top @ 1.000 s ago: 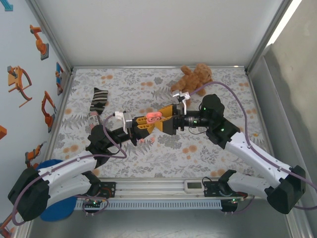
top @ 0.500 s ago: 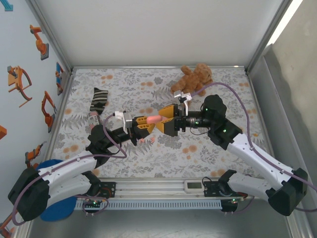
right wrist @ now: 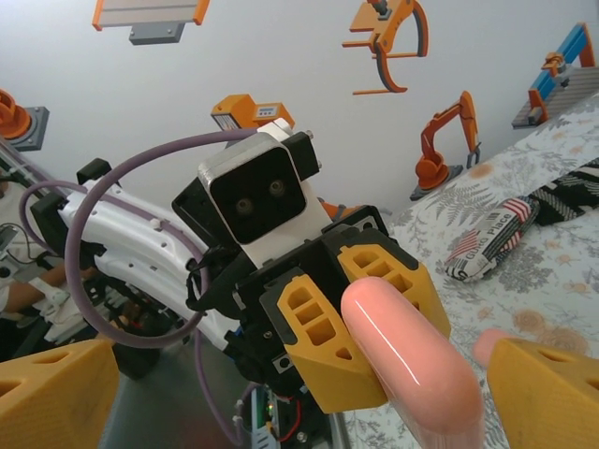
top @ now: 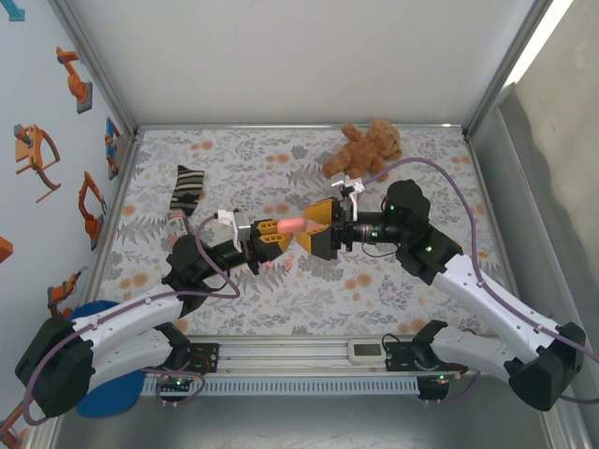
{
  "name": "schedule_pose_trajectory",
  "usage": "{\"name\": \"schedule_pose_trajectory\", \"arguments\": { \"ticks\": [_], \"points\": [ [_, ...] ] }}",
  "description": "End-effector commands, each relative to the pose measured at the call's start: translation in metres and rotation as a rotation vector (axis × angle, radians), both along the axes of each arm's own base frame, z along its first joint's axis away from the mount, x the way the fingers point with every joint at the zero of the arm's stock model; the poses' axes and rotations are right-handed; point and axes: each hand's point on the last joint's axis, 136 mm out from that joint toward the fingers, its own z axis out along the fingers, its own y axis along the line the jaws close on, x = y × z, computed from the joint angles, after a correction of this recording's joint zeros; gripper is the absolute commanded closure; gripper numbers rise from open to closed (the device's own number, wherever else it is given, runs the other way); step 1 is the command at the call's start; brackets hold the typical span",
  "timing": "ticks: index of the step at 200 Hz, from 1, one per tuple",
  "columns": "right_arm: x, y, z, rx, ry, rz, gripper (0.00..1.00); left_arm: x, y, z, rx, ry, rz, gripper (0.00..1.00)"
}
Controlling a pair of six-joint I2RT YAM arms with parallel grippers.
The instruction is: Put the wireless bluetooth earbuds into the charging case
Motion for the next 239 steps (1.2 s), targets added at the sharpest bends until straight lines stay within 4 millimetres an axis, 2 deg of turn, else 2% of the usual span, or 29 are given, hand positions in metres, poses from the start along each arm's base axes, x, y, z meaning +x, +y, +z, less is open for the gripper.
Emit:
{"name": "schedule_pose_trajectory", "arguments": {
  "ticks": [1,57,129,172,239],
  "points": [
    [-0.003,-0.01,0.025,0.02,-0.126,-0.05,0.0,-0.004,0.002,0.022,-0.039,-0.049,-0.004,1.0],
    [-0.001,-0.028,0.029,0.016,-0.261,-0.157,0.0,-0.008,0.007,0.02,-0.034,-0.048,0.005,1.0],
    [-0.01,-0.034,0.017,0.067,-0.413,-0.101,0.01,-0.014,0.016,0.018,-0.033,-0.048,0.021,1.0],
    [-0.02,-0.028,0.004,0.066,-0.406,0.022,0.01,-0.018,0.02,0.02,-0.037,-0.058,0.023,1.0],
    [-0.024,-0.019,0.006,0.104,-0.424,0.104,0.04,-0.024,0.017,0.022,-0.034,-0.071,-0.017,1.0]
  ]
}}
